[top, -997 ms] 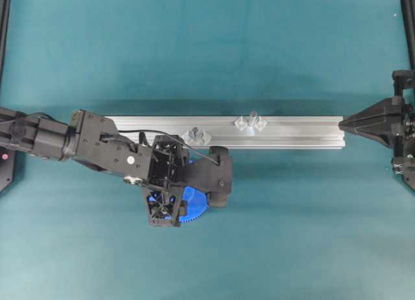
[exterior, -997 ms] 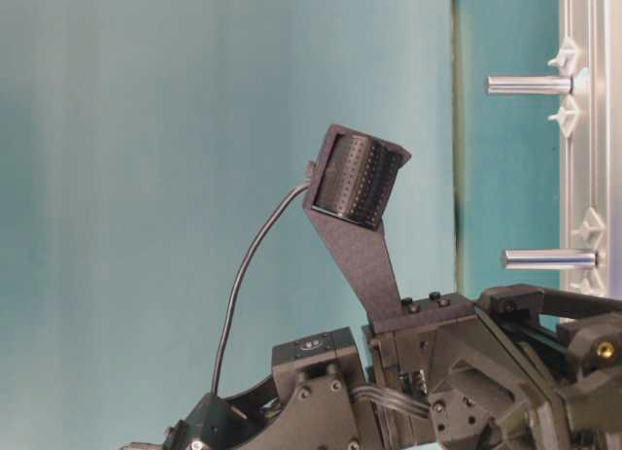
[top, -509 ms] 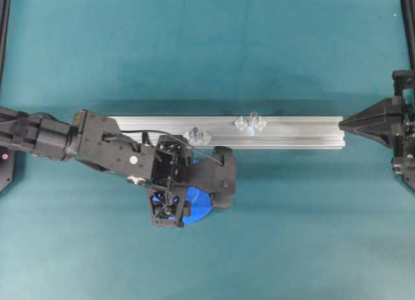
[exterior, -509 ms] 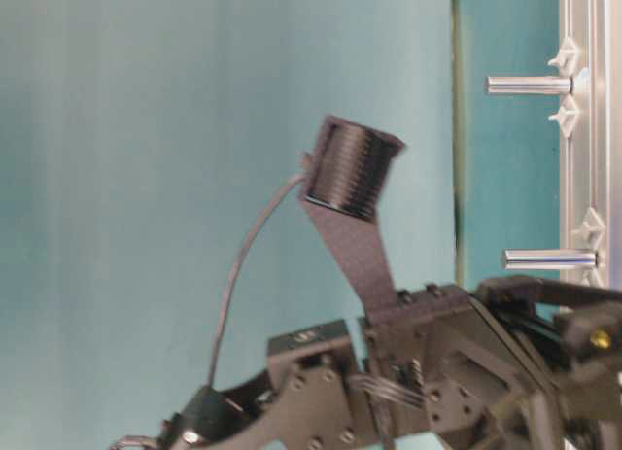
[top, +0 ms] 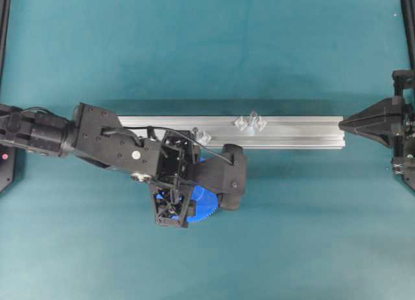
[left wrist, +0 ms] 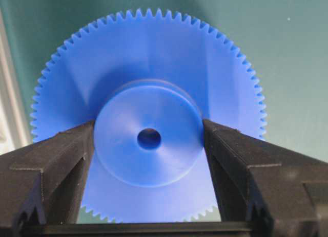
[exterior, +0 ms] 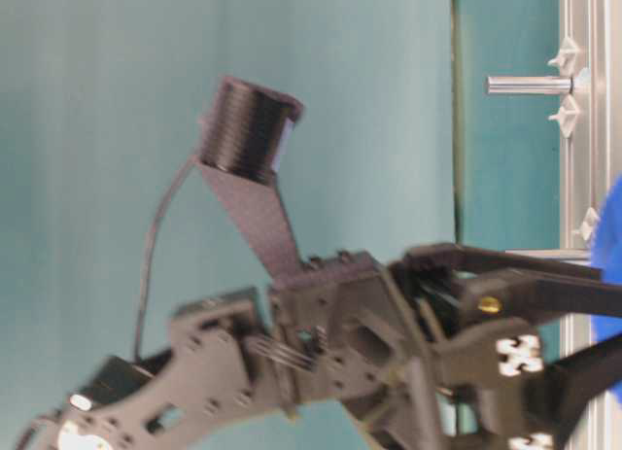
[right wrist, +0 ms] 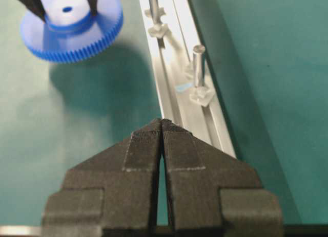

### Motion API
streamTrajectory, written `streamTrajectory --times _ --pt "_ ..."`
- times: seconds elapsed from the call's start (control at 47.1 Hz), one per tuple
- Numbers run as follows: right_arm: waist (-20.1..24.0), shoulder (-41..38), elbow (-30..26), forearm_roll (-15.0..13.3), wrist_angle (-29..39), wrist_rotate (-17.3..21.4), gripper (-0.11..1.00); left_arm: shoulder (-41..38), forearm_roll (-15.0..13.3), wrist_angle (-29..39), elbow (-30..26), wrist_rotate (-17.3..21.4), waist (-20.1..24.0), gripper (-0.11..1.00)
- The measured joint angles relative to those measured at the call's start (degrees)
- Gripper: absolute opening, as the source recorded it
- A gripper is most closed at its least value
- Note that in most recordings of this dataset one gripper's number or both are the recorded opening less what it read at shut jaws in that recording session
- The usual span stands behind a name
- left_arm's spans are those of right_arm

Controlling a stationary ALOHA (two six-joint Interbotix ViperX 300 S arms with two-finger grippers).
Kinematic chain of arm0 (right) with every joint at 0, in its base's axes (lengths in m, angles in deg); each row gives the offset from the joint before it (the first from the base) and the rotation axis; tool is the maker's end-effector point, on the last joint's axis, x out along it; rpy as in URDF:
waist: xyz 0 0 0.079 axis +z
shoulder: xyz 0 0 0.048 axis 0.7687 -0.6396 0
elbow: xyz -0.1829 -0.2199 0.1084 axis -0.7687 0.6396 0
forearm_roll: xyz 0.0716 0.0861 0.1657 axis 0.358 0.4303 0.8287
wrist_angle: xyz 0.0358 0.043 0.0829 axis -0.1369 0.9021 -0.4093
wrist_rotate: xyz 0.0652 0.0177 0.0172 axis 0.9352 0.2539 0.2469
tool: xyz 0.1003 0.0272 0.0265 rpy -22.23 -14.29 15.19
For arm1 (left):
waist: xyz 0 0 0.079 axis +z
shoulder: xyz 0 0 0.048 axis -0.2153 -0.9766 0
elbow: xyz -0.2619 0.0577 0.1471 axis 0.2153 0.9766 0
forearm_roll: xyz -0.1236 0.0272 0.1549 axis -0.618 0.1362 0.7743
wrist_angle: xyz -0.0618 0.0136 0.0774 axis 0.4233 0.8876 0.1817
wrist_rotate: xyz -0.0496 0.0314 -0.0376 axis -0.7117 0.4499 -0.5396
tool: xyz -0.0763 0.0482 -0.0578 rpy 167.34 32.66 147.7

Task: Find the location of the shaft and insert the large gear.
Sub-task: 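Lift the blue gear and carry it over the rail shafts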

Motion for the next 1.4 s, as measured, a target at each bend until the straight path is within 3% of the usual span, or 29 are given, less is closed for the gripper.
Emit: streamTrajectory --times 0.212,0.446,0.721,0.997,1.4 --pt "0.00 0.00 0.00 -0.09 -0.09 0.00 0.01 0.00 0.00 4.13 -4.66 3.52 0.09 0.71" --pt "0.00 0.00 0.00 -0.09 -0.09 0.00 0.01 0.00 0.09 8.61 -9.40 4.04 2.02 0.71" --pt "0.00 0.00 0.00 -0.09 -0.09 0.00 0.01 0.00 0.09 10.37 -12.66 4.39 3.96 0.71" --pt "0.00 0.00 0.00 -0.09 -0.09 0.00 0.01 0.00 0.09 11.78 -16.08 9.40 5.45 0.71" --pt "0.00 0.00 0.00 -0.09 -0.09 0.00 0.01 -2.72 0.09 15.29 -22.41 11.34 7.91 0.71"
